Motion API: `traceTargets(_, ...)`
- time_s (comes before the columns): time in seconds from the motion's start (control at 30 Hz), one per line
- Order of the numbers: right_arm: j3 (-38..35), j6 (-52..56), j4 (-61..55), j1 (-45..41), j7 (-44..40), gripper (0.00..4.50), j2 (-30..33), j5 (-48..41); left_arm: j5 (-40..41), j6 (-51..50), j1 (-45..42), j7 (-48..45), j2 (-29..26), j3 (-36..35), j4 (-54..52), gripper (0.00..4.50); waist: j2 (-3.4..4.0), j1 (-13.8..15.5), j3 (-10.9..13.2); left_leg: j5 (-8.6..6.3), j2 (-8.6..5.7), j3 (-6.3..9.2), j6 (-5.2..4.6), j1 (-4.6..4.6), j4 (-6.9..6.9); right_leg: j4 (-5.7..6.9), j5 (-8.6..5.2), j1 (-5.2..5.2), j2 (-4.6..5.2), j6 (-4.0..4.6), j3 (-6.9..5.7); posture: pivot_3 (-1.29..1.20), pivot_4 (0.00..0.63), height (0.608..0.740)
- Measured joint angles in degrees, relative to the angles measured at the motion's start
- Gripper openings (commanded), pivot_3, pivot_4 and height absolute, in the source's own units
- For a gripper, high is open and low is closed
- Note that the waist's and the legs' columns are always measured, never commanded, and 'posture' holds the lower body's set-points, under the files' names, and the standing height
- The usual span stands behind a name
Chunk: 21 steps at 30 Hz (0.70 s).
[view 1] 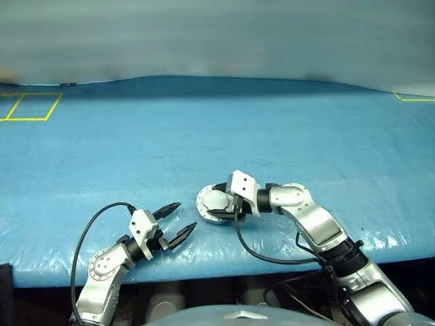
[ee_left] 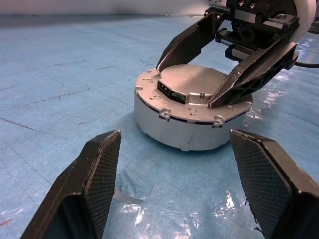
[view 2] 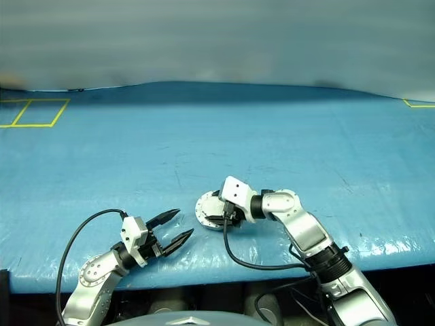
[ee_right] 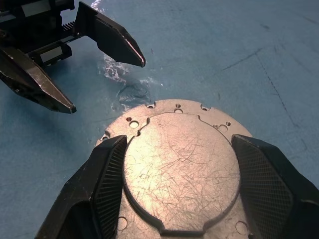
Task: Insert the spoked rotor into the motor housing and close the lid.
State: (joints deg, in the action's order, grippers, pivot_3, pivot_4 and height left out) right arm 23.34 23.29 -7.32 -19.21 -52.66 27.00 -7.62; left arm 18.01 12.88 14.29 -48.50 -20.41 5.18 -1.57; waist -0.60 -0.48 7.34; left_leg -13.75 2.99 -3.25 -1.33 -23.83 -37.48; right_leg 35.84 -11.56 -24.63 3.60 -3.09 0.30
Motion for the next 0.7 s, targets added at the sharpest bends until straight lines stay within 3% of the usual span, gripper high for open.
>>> traceTargets(0.7,2.5,-4.9,3.8,-2.9,-1.5,3.07,0.5,2.6,-0.2,-0.3,0.5,0.1,0.0,1.0,-1.2,3.69,-0.02,-0.1,0.0,-0.01,0.05,-0.04,0.01,0.14,-0.05,0.03,-0.02,0.09,-0.05,-0.03,0.01,0.0,0.15,0.74)
